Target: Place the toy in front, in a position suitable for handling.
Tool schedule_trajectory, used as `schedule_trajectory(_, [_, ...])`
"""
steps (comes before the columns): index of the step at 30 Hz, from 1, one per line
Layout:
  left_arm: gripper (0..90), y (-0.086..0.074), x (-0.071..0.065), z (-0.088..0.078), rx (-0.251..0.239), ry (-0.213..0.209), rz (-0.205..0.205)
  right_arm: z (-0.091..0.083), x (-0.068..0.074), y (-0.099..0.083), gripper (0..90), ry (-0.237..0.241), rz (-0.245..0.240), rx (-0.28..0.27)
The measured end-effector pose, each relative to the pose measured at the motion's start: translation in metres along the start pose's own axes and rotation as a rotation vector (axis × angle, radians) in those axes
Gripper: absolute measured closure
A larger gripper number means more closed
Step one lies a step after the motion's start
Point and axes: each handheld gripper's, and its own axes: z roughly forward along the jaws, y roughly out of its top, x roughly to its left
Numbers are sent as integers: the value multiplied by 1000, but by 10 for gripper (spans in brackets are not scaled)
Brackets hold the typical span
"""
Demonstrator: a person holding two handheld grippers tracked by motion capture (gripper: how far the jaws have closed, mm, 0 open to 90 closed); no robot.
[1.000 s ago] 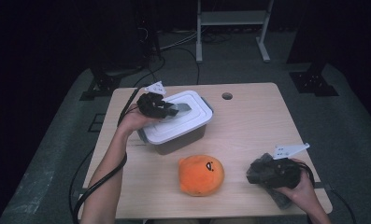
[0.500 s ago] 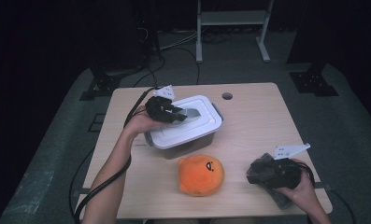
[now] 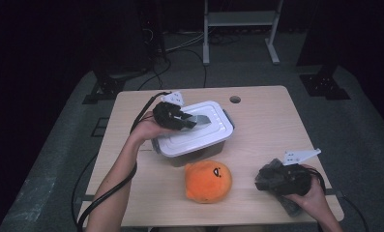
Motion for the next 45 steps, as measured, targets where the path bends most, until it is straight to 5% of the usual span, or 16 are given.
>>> schedule_trajectory(10, [662,1,-3,1,-2,-13,7,-1,-1,0,369,4,0,-6])
schedule_trajectory(17, [494,4,-3,4,-27,33,-9,0,-1,-1,363,2,2,-8])
schedule_trajectory(24, [660,10,-7,6,-7,37,21,-1,-1,-1,363,3,1,-9])
schedule_trajectory(36, [667,14,-8,-3,-12,57,18,1,0,-1,363,5,-1,-4])
schedule_trajectory(45, [666,16,-19,-33,-4,96,32,1,0,-1,363,5,-3,-6])
